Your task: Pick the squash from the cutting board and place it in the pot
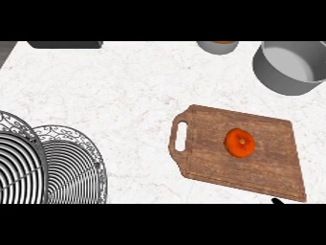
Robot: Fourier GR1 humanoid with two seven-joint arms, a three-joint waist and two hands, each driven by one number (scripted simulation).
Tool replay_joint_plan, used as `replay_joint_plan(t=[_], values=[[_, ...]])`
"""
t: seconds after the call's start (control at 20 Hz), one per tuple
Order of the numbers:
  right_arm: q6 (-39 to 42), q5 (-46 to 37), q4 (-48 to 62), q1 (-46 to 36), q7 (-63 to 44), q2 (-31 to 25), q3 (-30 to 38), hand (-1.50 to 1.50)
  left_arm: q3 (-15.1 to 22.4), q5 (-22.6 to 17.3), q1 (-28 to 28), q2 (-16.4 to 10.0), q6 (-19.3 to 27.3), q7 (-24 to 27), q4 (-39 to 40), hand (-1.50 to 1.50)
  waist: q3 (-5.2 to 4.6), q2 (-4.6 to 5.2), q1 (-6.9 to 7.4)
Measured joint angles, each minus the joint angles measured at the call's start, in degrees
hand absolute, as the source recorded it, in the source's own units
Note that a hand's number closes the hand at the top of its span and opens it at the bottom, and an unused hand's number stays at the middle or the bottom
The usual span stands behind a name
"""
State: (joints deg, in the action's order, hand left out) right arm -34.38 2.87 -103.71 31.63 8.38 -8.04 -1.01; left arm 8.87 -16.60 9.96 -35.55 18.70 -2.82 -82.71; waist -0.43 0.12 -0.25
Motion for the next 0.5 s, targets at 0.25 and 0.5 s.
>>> replay_joint_plan(t=[0.25, 0.5], values=[[5.66, -1.81, -4.45, -1.01, -13.07, -9.35, -1.60, -1.50, 0.23, 1.16, -0.27, -0.67, 0.03, -0.51, -0.92, 0.00, 0.07, 0.21, 1.01], [13.12, -2.12, -6.06, -4.91, -26.93, -17.75, -4.07, -1.50, 1.01, 2.37, -0.88, -0.92, -0.13, -1.55, -1.63, 0.00, 0.09, 0.40, 1.69]])
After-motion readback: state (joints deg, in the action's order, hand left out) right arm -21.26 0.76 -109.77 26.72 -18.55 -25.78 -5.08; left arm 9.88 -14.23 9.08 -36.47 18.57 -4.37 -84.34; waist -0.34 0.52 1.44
